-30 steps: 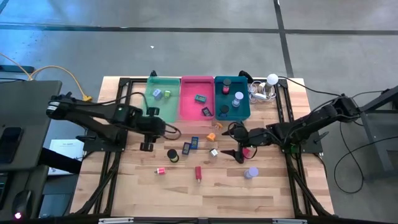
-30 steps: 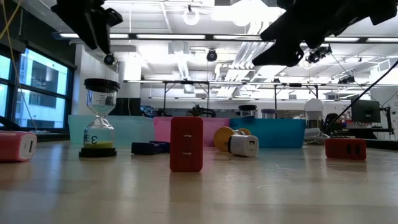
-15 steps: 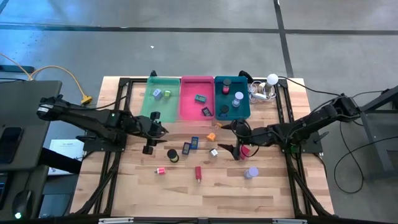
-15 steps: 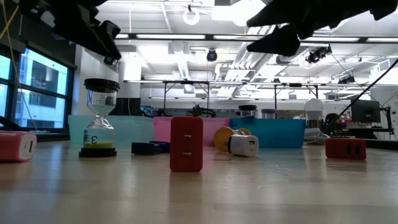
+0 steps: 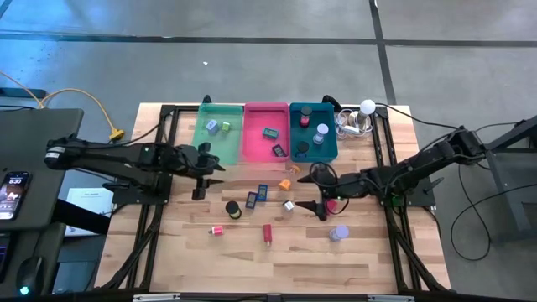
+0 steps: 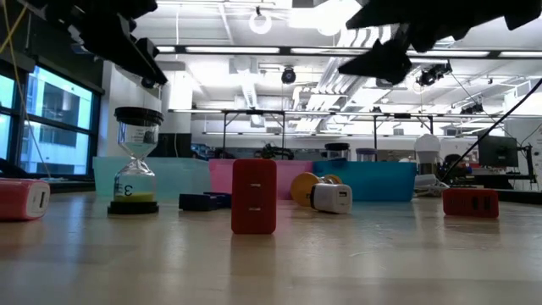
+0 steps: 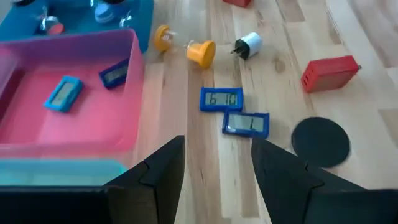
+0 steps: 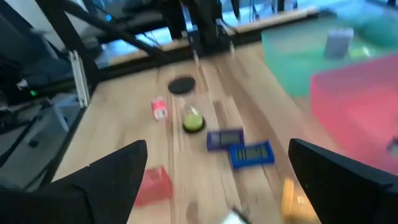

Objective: Pick & Place Office items
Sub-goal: Put the right red adapter into the green bin

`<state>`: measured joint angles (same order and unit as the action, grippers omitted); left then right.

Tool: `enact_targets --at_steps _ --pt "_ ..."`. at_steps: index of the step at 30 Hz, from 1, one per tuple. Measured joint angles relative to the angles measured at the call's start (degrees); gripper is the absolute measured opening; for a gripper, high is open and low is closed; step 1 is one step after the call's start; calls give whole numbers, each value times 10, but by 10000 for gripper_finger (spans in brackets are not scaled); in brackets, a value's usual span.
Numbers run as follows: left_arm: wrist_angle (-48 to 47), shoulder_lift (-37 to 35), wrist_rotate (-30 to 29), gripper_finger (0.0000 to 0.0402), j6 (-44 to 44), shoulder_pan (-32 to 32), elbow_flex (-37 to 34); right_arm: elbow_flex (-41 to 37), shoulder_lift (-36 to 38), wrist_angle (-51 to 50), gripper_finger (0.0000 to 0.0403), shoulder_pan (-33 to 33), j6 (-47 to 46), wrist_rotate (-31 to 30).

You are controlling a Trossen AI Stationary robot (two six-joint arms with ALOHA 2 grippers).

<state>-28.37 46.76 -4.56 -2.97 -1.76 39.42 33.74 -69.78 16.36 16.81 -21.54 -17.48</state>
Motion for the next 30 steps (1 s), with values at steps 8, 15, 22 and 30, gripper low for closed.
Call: enact_targets --at_steps 8,15,22,30 --pt "32 -55 45 177 48 -9 -45 0 0 -123 381 8 -85 -10" --pt "89 -57 45 177 29 -12 -101 0 0 -131 381 8 -135 -61" --pt "98 -58 45 177 15 -11 -101 0 0 -127 381 12 -163 -57" --pt "97 -58 71 177 24 -11 -101 0 0 -114 381 32 -132 -111"
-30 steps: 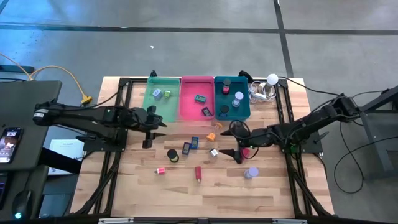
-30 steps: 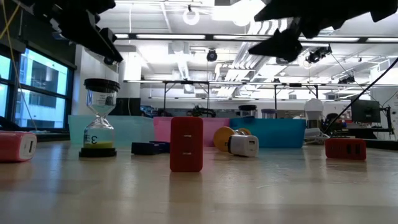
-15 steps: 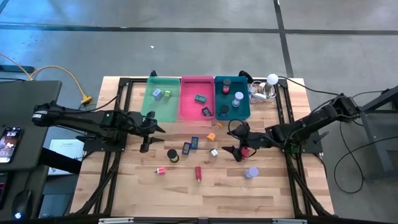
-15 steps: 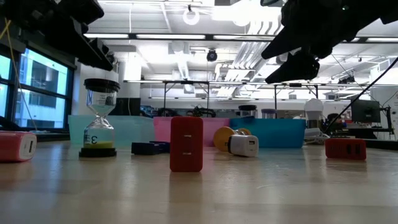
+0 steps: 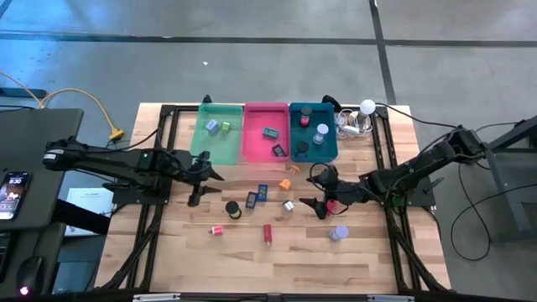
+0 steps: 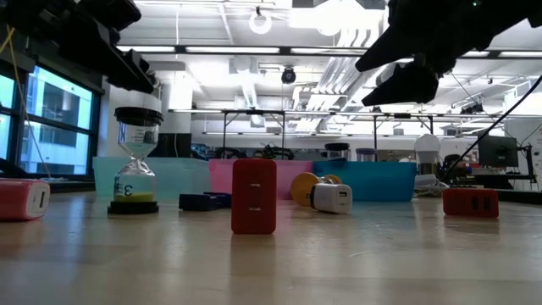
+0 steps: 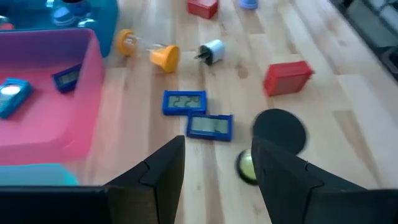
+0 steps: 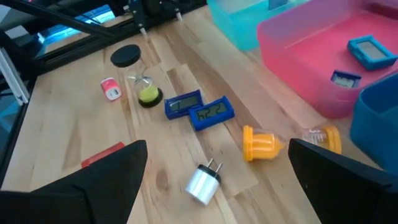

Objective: Pick & Place Office items
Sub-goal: Put the right red adapter into the green bin

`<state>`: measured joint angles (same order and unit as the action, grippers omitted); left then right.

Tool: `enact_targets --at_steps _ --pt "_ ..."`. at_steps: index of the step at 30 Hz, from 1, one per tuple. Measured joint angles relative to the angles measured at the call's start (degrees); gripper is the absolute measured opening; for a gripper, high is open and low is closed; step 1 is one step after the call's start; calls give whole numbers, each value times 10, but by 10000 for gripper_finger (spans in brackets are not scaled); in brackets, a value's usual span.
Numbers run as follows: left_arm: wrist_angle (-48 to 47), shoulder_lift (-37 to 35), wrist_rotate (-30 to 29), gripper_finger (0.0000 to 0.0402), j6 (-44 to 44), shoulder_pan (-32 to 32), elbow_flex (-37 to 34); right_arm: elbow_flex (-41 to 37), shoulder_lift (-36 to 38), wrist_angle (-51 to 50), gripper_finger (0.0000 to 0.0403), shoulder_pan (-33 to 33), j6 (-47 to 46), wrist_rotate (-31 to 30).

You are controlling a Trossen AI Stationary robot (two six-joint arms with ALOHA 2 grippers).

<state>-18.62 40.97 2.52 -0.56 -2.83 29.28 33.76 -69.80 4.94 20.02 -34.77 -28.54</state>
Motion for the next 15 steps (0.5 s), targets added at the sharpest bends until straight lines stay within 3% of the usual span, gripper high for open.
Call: enact_targets --at_steps 9,15 --pt "34 -5 5 177 0 38 -31 21 0 -27 381 32 -10 -1" --pt "133 -37 24 177 -8 75 -95 107 0 -176 381 64 -34 -35"
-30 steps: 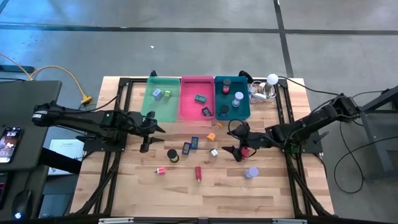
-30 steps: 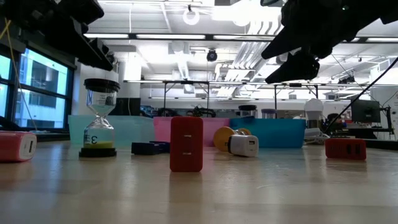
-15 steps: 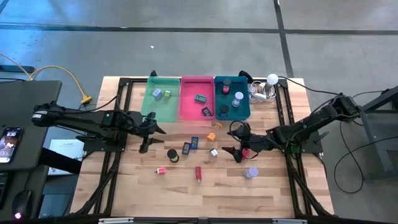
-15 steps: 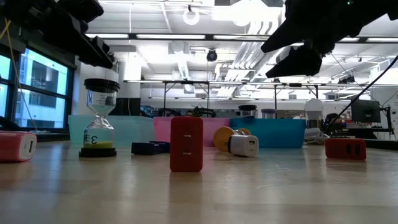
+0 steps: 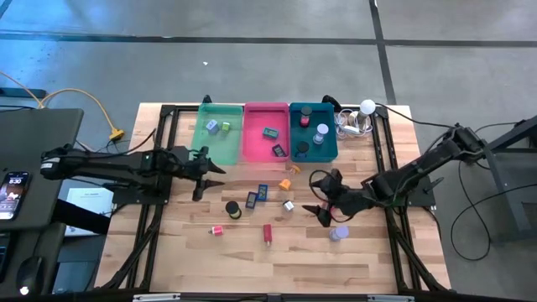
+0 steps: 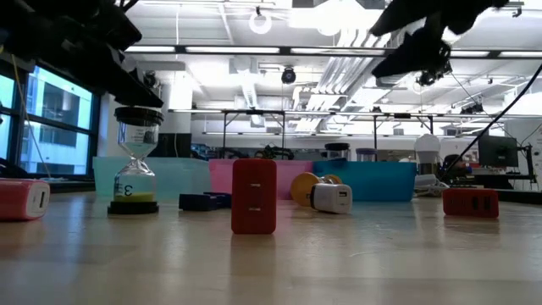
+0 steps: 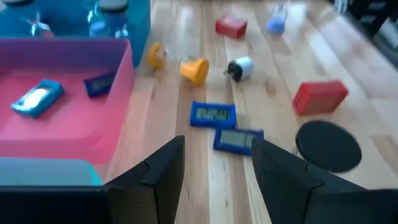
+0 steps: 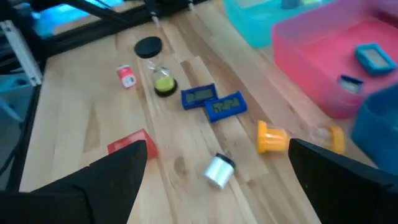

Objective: Pick & Place Office items
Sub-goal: Put the right red adapter into the green bin

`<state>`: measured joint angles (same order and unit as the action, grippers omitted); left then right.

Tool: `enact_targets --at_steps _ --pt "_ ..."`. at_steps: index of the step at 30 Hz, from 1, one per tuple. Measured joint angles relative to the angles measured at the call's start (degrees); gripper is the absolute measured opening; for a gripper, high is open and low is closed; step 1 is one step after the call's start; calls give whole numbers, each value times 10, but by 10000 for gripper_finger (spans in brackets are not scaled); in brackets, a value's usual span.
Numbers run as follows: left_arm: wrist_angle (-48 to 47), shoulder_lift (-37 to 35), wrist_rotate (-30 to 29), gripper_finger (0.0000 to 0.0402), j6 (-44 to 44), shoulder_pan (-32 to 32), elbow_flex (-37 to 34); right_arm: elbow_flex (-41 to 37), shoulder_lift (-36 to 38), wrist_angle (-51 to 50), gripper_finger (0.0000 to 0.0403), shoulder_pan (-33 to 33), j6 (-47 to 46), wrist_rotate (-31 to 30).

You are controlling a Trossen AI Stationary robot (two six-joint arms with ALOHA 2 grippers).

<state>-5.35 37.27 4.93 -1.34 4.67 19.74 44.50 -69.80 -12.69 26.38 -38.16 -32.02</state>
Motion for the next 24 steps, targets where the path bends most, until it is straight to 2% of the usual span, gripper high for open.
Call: enact_targets --at_steps 3,6,10,13,16,20,24 --pt "25 -13 20 177 -1 14 -15 48 0 -110 381 3 -100 -7" --pt "23 -15 27 177 -7 20 -21 79 0 -217 381 2 -246 8" --pt "25 -7 32 177 -22 19 -22 84 0 -308 381 2 -384 87" --pt "25 -4 32 177 -39 19 -22 76 0 -350 381 3 -495 155" --pt "23 -4 33 177 -50 19 -22 75 -12 -375 381 3 -580 181" --pt "23 -4 33 177 -56 19 -22 75 -29 -377 381 -4 -635 186" --pt "20 -4 33 177 -59 19 -22 75 -64 -368 381 -15 -680 221"
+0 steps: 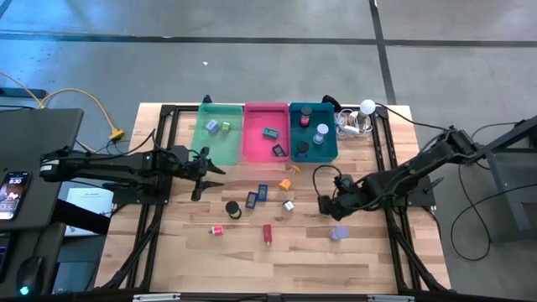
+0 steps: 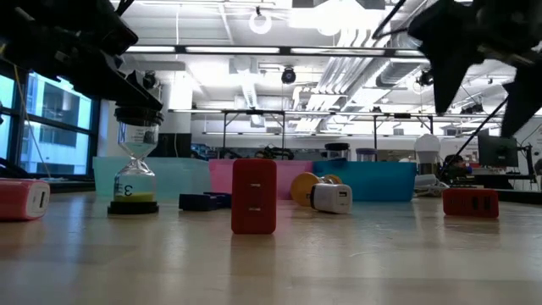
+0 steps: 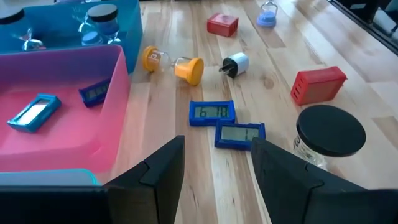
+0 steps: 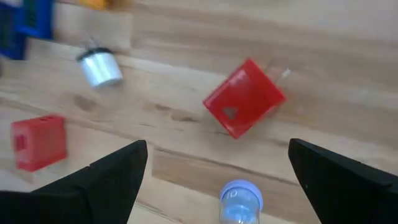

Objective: Pick & Place Office items
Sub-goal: Put the right red adapter into the green bin

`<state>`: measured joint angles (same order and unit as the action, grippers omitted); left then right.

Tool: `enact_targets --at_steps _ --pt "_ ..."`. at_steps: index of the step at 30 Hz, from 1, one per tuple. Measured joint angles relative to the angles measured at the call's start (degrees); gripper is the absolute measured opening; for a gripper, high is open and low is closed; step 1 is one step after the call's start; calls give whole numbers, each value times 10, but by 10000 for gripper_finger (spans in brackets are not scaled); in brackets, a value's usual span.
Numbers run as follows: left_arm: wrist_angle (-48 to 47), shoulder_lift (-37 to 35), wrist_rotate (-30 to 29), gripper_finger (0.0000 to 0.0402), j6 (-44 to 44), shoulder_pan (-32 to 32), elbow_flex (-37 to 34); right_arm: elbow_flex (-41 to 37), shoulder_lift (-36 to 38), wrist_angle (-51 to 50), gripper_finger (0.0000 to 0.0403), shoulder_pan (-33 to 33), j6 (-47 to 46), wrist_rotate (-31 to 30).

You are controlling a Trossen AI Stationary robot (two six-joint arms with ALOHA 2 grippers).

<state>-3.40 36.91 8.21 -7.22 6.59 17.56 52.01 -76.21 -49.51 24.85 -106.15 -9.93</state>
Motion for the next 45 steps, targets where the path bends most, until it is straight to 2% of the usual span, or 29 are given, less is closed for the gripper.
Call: enact_targets --at_steps 5,11,15,23,31,35,45 --pt "-8 1 17 177 -5 0 0 0 -43 23 381 -16 -10 42" --pt "-11 1 42 177 -10 0 0 0 -77 44 381 -44 -5 27" --pt "-22 1 43 177 -10 0 0 0 -92 49 381 -54 -5 45" --pt "-27 3 70 177 -26 0 0 0 -105 56 381 -53 -32 44" --pt "-34 3 73 177 -35 0 0 0 -105 50 381 -17 -106 58" --pt "-37 3 73 177 -44 0 0 0 -110 42 381 -14 -126 29" --pt "-53 3 85 177 -48 0 0 0 -115 39 381 -32 -111 12"
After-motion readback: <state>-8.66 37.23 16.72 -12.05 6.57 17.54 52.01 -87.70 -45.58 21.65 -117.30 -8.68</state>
